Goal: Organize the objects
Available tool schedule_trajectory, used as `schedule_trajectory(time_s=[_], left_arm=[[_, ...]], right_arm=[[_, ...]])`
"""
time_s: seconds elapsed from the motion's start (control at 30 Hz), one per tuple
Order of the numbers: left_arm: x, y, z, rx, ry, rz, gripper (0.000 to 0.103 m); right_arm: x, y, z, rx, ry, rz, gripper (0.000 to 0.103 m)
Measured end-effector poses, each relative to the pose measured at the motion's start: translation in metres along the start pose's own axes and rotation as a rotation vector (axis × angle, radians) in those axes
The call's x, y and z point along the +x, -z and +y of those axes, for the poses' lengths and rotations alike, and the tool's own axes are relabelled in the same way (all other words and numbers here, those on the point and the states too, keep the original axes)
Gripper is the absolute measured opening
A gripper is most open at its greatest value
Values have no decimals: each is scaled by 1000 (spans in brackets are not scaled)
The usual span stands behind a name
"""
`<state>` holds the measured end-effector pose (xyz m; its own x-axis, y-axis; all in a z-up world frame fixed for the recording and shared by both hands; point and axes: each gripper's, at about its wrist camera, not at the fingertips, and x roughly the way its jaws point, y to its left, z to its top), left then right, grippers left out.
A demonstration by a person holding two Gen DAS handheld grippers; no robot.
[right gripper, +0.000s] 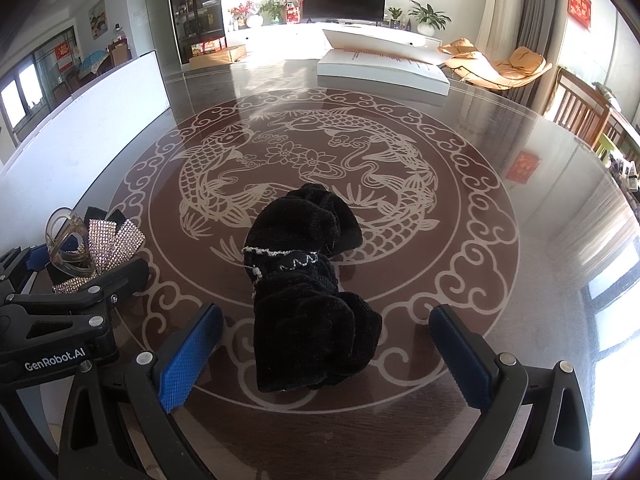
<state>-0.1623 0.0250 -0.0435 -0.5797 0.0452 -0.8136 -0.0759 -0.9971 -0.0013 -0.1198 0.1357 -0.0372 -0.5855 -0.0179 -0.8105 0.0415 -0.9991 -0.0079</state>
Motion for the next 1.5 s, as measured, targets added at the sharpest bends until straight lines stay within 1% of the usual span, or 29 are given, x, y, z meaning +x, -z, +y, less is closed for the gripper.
schedule_trajectory(time_s=[0.5,0.87,1.5], left_arm=[[0,0,0,0,0,0,103],[0,0,0,0,0,0,103],[0,0,0,0,0,0,103]], right_arm=[[-1,1,3,-7,-29,-3,103],[-1,1,3,-7,-29,-3,103],[1,1,-2,14,16,8,103]])
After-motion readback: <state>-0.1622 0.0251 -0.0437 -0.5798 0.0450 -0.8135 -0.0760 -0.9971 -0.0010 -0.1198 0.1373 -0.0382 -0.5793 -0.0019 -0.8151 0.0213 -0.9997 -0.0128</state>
